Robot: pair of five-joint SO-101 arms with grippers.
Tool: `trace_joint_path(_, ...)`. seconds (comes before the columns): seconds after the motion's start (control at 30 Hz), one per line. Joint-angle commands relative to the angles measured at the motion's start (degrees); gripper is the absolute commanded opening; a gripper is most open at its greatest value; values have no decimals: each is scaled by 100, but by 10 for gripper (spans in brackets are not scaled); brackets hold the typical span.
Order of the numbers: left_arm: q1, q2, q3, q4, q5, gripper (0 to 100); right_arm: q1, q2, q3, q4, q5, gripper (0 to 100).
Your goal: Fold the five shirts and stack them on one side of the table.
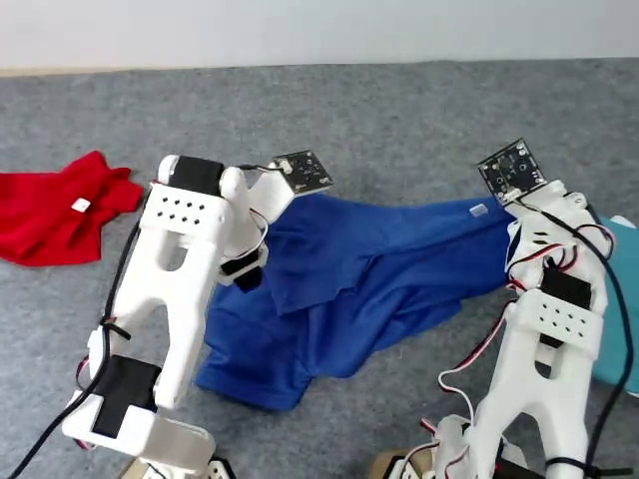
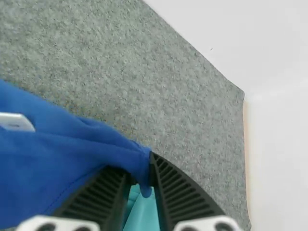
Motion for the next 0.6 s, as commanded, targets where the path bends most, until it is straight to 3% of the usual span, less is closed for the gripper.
trace_joint_path(0.0,-62,-9,-4,-193,-44,156,57,-57,-387,-84,44,10)
trace_joint_path(0.33,545,1565,48,-914,202,152,-101,-22,-369,-84,35,10)
trace_joint_path(0.57,1073,1723,40,-1011,360,152,-101,-22,-369,-84,35,10)
